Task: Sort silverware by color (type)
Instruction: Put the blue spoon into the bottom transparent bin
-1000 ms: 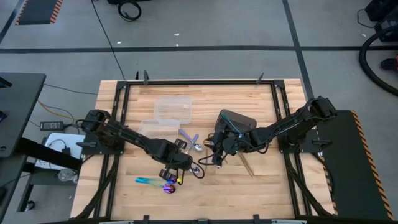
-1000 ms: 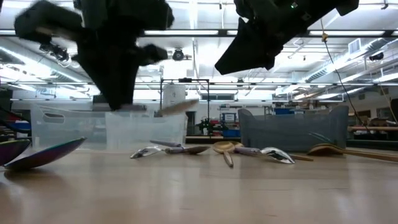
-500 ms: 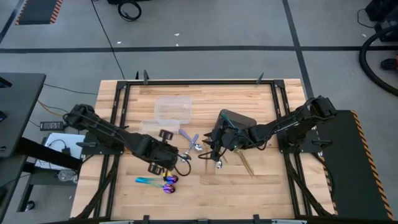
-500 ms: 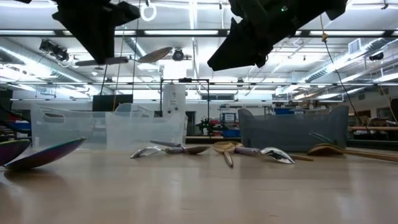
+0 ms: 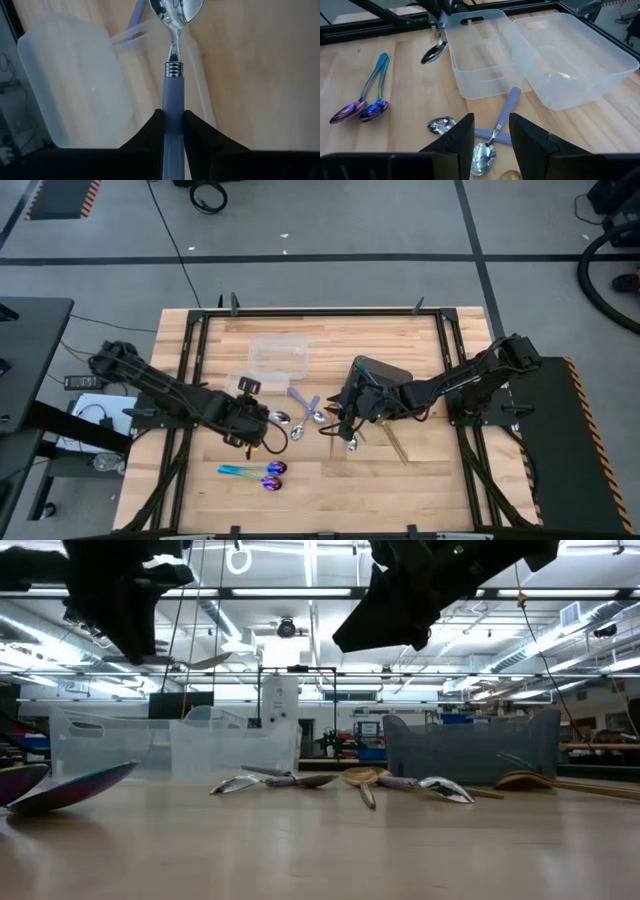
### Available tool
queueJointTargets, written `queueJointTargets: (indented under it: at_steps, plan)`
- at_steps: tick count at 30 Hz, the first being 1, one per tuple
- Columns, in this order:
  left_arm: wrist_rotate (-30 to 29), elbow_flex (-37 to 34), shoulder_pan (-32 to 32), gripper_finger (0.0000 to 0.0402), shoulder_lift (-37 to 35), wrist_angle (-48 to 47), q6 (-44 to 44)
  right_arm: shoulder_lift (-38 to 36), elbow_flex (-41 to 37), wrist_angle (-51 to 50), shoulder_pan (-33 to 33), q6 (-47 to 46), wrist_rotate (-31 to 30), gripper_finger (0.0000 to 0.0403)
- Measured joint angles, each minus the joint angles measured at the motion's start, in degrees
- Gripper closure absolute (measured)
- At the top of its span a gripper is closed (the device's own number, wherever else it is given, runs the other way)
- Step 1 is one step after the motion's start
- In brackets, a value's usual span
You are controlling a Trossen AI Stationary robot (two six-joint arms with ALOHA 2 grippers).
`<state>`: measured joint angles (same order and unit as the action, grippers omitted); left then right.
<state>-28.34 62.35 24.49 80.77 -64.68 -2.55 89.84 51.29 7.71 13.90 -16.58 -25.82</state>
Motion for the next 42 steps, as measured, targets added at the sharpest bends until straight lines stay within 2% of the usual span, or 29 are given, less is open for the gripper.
queueJointTargets:
  at_steps: [9,17,28,34,42]
  plan:
    - [-2.5,-4.1,-1.8,0.0347,-3.6,0.5,4.1,0.0,0.0,0.2,1.2,-1.9,0.0,0.027]
    - [-2.5,-9.6,-7.6,0.0347,-4.5,2.1,10.9,0.0,0.0,0.3,2.6,-3.4,0.0,0.027]
    - [2.1,-14.7,-15.7,0.0347,-4.3,13.6,20.1,0.0,0.0,0.2,4.3,-5.8,-0.2,0.027]
    - [2.8,-18.0,-17.3,0.0347,-4.3,17.1,22.9,0.0,0.0,0.2,4.8,-5.8,-1.6,0.027]
    - [2.8,-21.0,-17.7,0.032,-4.3,20.8,23.8,0.0,0.0,0.2,4.7,-5.8,-1.6,0.027]
